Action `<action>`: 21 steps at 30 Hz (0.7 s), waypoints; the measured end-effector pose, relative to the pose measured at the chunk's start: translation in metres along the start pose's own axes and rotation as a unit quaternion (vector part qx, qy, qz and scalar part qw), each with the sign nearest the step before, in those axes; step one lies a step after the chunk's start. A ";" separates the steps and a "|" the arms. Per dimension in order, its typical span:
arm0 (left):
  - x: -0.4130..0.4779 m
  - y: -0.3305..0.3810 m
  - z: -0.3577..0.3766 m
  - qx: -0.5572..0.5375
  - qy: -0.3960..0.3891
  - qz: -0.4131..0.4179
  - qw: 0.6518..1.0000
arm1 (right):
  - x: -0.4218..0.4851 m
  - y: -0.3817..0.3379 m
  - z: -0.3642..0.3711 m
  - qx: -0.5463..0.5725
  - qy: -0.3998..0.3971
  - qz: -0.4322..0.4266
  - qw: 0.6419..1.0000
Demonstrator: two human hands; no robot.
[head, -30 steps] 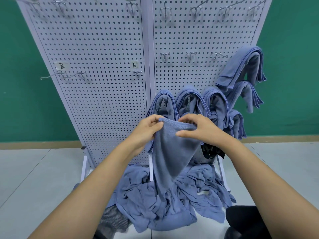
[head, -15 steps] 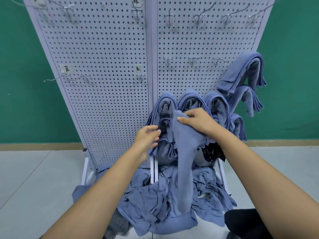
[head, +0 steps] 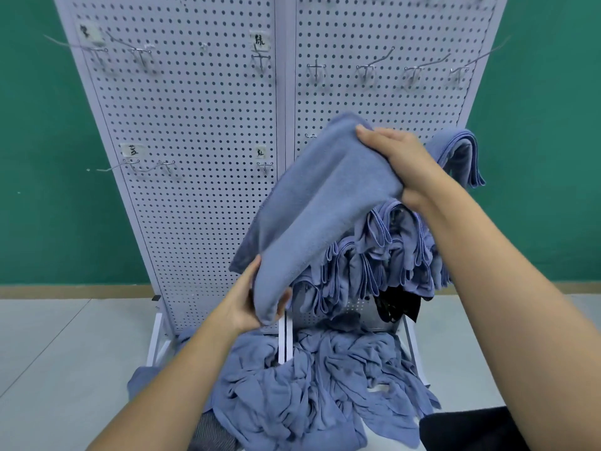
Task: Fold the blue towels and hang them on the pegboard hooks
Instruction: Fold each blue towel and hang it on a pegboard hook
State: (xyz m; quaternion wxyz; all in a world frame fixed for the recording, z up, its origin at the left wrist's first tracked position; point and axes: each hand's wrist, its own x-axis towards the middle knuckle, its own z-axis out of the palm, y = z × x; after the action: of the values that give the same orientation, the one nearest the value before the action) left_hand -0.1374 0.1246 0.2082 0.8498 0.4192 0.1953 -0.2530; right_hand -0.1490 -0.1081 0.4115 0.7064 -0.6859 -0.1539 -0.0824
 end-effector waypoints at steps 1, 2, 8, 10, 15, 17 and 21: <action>0.000 0.003 -0.002 0.002 -0.004 0.003 1.000 | -0.002 0.008 -0.009 0.005 0.013 0.011 1.000; -0.001 0.005 -0.003 0.015 -0.009 0.008 1.000 | -0.005 0.018 -0.017 0.009 0.027 0.027 0.999; -0.008 0.026 -0.024 0.099 0.030 0.057 0.993 | -0.023 0.100 -0.065 -0.036 0.135 0.117 0.983; -0.011 0.033 -0.032 0.120 0.044 0.074 0.989 | -0.033 0.122 -0.078 -0.013 0.147 0.179 0.973; -0.014 0.048 -0.043 0.175 0.058 0.102 0.978 | -0.048 0.158 -0.094 0.061 0.094 0.304 0.946; -0.016 0.053 -0.047 0.195 0.070 0.108 0.972 | -0.049 0.164 -0.094 0.076 0.054 0.319 0.943; -0.021 0.065 -0.059 0.211 0.062 0.124 0.968 | -0.051 0.167 -0.093 0.051 0.015 0.314 0.948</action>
State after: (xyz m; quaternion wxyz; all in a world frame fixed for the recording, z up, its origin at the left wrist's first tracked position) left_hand -0.1219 0.2118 0.2259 0.7529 0.6249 0.1364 -0.1547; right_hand -0.1324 -0.1980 0.2358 0.7325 -0.6616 0.0762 0.1412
